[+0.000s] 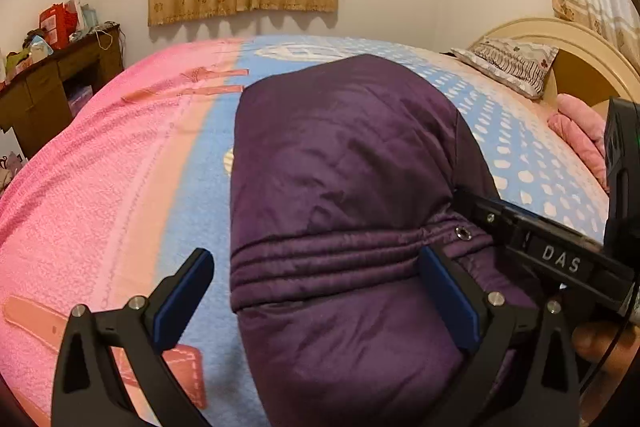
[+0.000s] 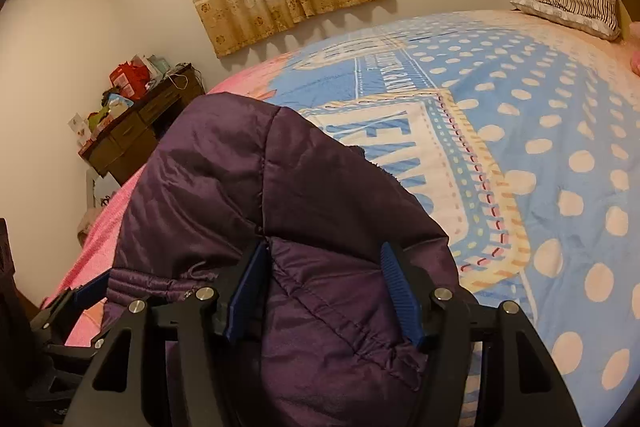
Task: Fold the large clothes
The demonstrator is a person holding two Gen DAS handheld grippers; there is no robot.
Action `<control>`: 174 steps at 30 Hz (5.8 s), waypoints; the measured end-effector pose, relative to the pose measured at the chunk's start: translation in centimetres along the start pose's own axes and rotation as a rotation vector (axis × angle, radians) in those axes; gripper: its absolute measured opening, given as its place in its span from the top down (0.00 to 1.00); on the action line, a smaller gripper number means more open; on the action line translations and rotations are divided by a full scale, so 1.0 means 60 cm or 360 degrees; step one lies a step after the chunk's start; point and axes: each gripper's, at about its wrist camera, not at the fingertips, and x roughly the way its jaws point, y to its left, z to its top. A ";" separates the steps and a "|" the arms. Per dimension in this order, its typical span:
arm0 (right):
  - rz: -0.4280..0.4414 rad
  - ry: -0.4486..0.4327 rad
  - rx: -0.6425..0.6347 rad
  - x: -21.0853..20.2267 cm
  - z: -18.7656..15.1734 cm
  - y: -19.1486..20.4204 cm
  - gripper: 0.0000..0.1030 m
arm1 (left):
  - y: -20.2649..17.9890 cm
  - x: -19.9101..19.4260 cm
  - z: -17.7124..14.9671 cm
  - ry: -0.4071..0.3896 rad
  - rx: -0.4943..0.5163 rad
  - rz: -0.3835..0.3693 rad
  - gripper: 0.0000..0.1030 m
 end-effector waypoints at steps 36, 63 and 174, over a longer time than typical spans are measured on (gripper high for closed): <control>0.0029 0.0012 0.0025 0.017 -0.006 -0.009 0.39 | 0.007 0.018 -0.012 0.0024 -0.0156 -0.0184 0.00; -0.0116 -0.0097 -0.0038 -0.085 0.008 -0.018 0.09 | 0.061 -0.010 0.001 0.0064 -0.0229 -0.0316 0.00; 0.1308 0.0949 -0.0293 0.157 -0.171 0.666 0.53 | 0.389 -0.259 -0.278 -0.0090 -0.1087 -0.0280 0.00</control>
